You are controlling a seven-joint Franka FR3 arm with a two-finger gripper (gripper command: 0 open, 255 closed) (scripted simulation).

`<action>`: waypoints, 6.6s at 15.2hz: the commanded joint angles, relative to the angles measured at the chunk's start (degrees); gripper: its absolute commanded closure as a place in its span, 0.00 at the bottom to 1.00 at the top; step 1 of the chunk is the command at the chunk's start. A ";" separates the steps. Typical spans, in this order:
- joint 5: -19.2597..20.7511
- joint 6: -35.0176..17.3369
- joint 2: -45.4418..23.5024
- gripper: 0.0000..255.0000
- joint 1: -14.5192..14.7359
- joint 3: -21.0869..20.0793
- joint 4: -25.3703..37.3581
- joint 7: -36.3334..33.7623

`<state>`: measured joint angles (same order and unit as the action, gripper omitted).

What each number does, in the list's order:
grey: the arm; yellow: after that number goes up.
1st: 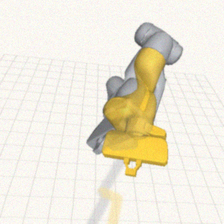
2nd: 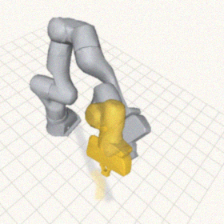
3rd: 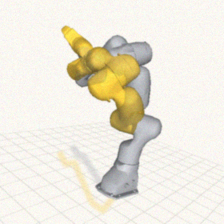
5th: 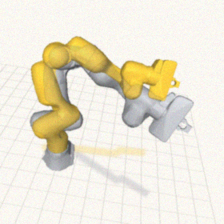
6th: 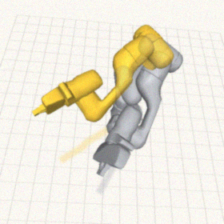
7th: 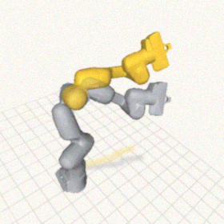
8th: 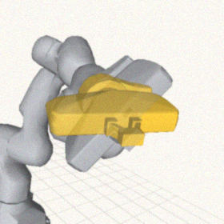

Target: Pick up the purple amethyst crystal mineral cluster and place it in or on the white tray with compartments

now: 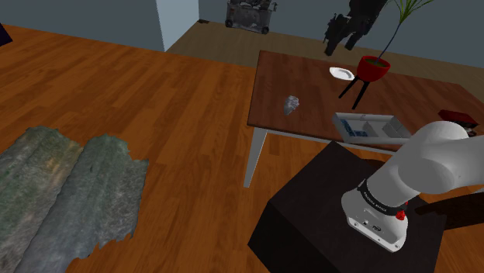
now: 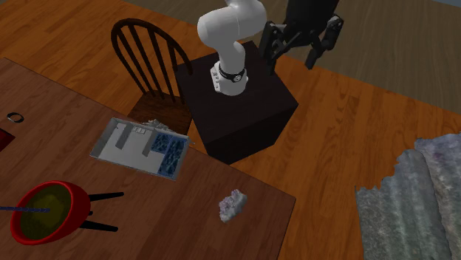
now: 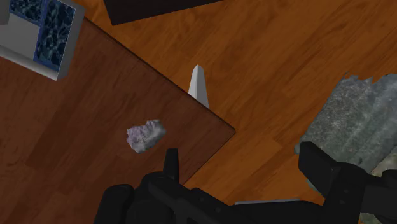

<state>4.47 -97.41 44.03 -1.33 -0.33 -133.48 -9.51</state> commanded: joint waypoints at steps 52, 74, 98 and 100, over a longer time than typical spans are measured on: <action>-11.20 -47.94 -68.37 0.00 -15.17 7.09 11.19 -27.03; -3.78 -19.48 -85.46 0.00 -10.24 8.19 45.43 -32.12; -3.79 -21.40 -85.77 1.00 -10.36 8.20 43.83 -32.03; -3.71 -20.43 -84.77 1.00 -10.30 8.27 43.81 -31.99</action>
<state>0.72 -118.30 -41.14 -11.66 7.92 -89.73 -41.52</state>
